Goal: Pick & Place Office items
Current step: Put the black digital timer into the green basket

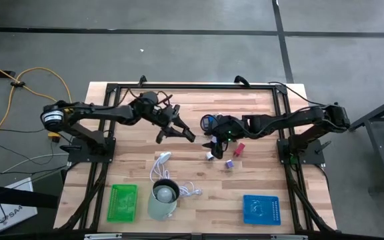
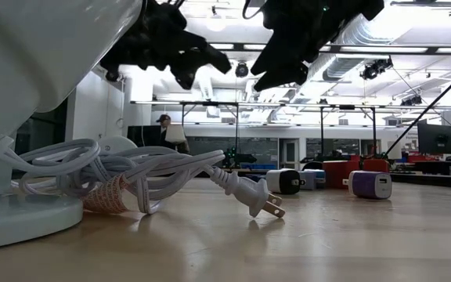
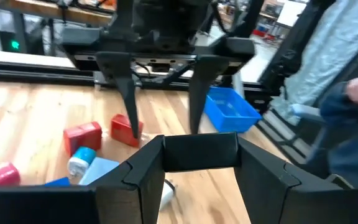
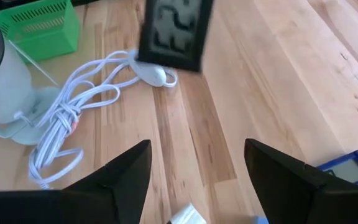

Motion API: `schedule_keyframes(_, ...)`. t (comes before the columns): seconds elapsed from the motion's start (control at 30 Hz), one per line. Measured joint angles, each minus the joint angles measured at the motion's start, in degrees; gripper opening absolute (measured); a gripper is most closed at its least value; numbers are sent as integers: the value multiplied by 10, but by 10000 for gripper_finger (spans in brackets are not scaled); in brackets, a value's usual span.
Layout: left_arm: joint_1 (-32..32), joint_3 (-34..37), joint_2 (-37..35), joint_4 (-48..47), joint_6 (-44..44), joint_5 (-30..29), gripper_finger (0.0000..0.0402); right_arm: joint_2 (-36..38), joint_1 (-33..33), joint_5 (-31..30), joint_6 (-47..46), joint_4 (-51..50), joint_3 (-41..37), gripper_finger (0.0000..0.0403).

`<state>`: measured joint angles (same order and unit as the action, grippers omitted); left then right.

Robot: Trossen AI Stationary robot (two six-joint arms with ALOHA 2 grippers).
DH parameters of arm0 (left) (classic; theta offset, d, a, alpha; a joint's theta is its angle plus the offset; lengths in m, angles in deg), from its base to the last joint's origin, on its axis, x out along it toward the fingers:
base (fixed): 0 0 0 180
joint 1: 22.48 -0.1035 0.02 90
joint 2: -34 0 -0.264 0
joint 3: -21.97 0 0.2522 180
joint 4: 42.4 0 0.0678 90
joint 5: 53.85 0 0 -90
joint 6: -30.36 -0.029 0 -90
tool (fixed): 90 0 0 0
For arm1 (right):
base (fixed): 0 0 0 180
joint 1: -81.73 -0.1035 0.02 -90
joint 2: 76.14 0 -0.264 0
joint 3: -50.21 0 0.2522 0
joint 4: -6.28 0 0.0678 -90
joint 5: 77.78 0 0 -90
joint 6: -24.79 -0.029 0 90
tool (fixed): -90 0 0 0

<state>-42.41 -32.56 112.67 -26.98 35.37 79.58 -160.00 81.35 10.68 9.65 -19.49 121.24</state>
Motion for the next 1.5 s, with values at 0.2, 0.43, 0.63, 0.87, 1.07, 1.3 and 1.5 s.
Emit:
schedule_keyframes(0.2, -6, 0, -60, -102, -18, 45, 163, 0, 0, 0, 0, 0, 0, 244)
schedule_keyframes(0.43, 22, 0, -140, -238, -66, 1, 163, 0, 0, 1, 0, 0, 0, 243)
schedule_keyframes(0.63, 61, 0, -196, -317, -77, -67, 163, 0, 0, 2, 0, 3, 0, 243)
schedule_keyframes(0.87, 110, 0, -238, -383, -78, -118, 163, 0, 0, 2, 0, 3, 0, 243)
schedule_keyframes(1.07, 162, 0, -255, -411, -77, -178, 163, 0, 0, 2, 0, 7, 0, 243)
schedule_keyframes(1.3, 221, 0, -255, -415, -53, -217, 163, 0, 0, 2, 0, 7, 0, 243)
schedule_keyframes(1.5, 251, 0, -265, -454, -44, -273, 163, 0, 0, 2, 0, 7, 0, 243)
